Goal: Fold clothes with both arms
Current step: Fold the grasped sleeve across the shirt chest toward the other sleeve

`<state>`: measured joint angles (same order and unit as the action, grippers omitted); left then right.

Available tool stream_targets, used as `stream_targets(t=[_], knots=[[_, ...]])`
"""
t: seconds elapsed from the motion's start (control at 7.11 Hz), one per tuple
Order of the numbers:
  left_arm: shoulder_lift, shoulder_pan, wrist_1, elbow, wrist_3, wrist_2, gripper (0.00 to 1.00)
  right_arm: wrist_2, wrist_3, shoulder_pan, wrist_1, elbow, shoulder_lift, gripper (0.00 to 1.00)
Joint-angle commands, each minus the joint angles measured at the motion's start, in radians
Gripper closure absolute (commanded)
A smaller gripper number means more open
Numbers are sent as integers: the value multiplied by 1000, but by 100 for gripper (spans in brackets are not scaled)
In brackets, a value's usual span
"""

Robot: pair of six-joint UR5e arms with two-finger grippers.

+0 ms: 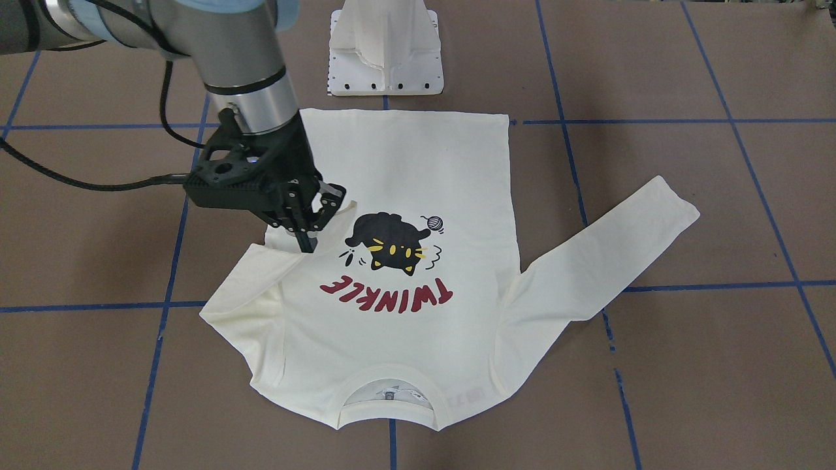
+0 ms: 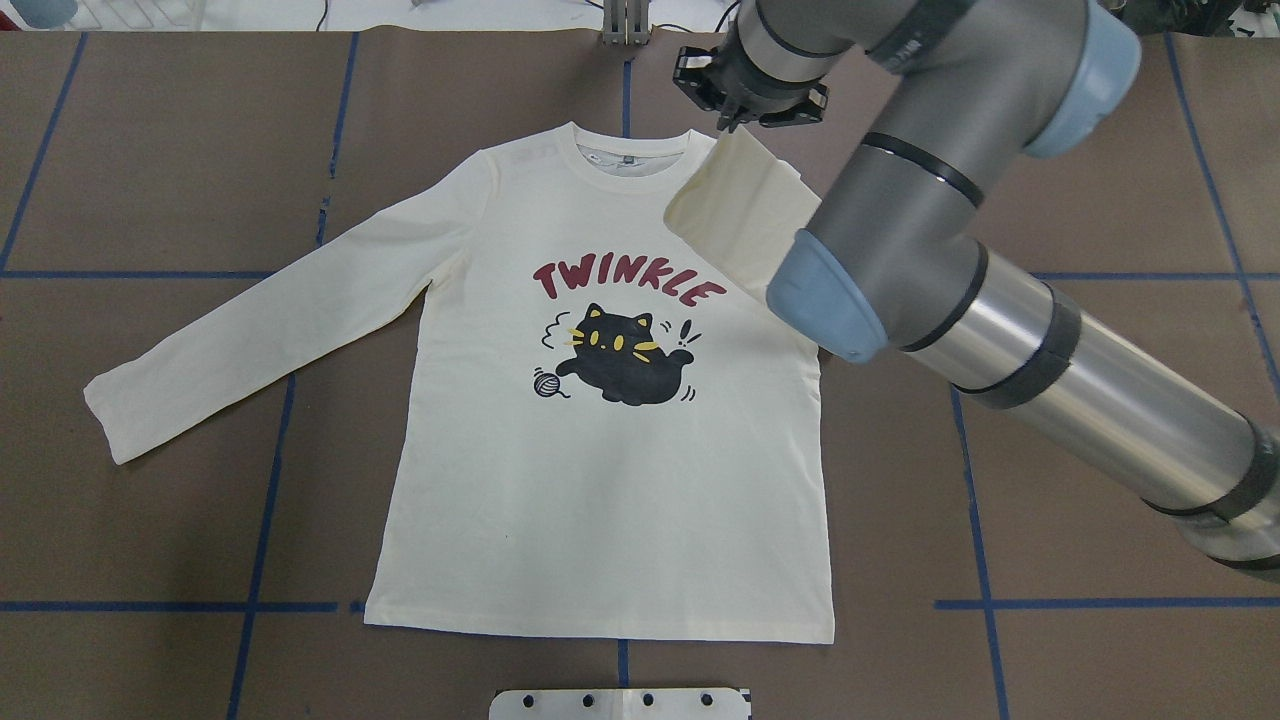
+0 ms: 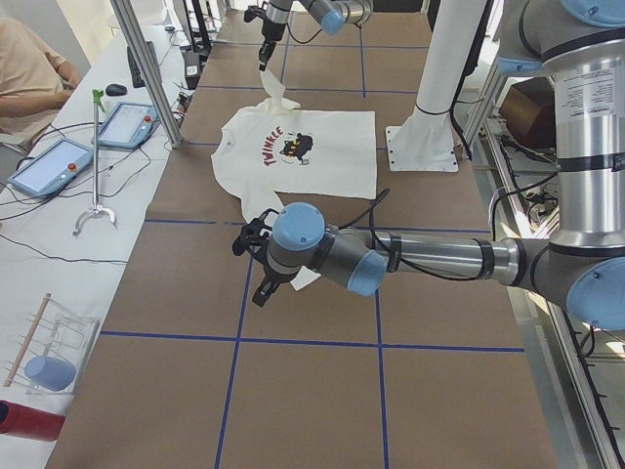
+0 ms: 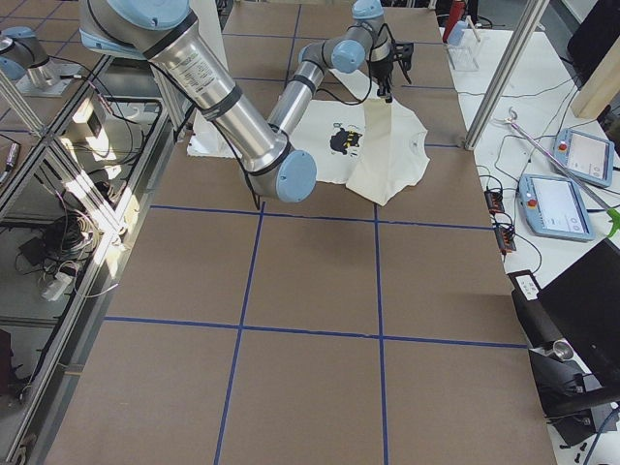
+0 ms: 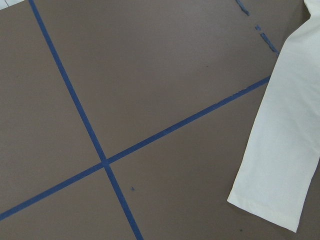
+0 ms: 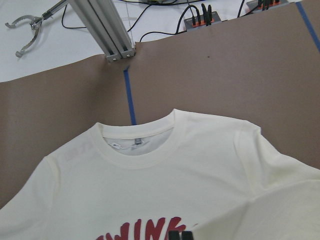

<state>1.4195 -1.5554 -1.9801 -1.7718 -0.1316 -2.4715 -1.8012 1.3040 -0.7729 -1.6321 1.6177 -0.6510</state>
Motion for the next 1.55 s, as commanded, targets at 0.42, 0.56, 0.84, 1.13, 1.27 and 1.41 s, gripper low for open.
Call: stream_targets(t=[0.42, 0.56, 0.84, 1.13, 1.27, 1.41], knots=[[-1, 0, 3, 2, 3, 3, 0, 362, 274, 273, 317, -638, 351, 100], [-1, 0, 3, 2, 4, 3, 0, 373, 285, 276, 321, -654, 376, 70], [-1, -2, 0, 0, 6, 5, 0, 382, 320, 276, 321, -745, 442, 0], [37, -2, -32, -29, 7, 6, 0, 326, 325, 244, 307, -737, 452, 0], [97, 0, -66, -15, 19, 6, 0, 222, 308, 190, 261, -724, 441, 0], [134, 5, -83, -14, 153, 8, 0, 130, 238, 150, 168, -616, 379, 0]])
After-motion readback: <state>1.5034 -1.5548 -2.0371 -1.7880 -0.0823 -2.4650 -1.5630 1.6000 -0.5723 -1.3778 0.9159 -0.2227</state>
